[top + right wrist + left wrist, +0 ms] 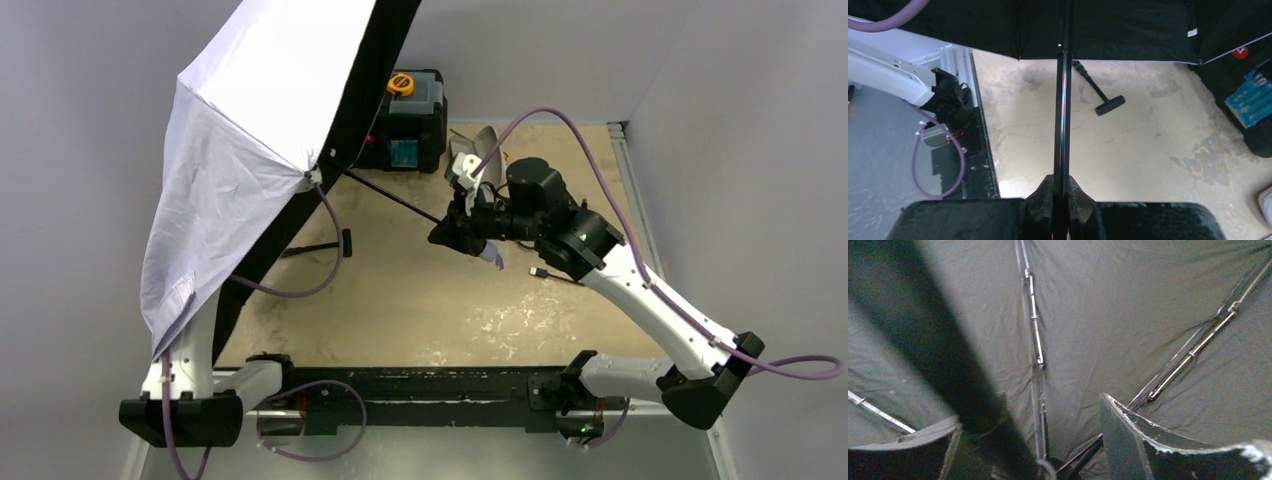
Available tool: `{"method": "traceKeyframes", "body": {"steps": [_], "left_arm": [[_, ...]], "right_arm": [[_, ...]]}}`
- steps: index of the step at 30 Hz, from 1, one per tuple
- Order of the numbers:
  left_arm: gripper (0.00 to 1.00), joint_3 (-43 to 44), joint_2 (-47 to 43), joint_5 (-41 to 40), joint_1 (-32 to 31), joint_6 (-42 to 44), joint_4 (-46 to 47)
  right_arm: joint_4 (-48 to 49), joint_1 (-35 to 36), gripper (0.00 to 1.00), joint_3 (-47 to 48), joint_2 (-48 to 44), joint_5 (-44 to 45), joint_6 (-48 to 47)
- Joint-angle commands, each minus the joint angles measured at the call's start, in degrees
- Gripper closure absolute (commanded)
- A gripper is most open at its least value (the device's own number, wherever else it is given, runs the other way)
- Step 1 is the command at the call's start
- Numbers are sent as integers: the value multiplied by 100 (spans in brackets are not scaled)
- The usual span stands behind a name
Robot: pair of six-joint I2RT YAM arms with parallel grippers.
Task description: Open the umbrella
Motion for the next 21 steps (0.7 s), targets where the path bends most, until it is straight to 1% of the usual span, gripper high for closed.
{"method": "traceKeyframes", "body": {"steps": [1, 4, 6, 8, 11, 14, 16, 21], "left_arm": [[29, 131, -534, -89, -433, -561, -239], [24, 112, -932, 820, -620, -580, -1099], [22, 100, -1125, 1173, -926, -427, -1651], [22, 135, -1201, 1276, -1320, -336, -2093], [22, 378, -1096, 1101, -1929, -283, -2717], [22, 464, -1090, 935, -2543, -524, -2773], [22, 447, -1156, 884, -2991, -503, -2806], [22, 519, -1219, 878, -4057, -629, -2780]], "right_arm": [[1118, -47, 100, -46, -323, -458, 511], [1742, -49, 100, -93, -306, -467, 1021], [2089, -47, 100, -81, -251, -433, 1273], [2217, -49, 100, 51, -123, -350, 1352], [2448, -47, 100, 142, -3, -313, 1577], [2762, -50, 100, 129, -78, -239, 1852], [2882, -56, 100, 95, -208, 20, 1901], [3603, -87, 100, -189, -691, 621, 1959]]}}
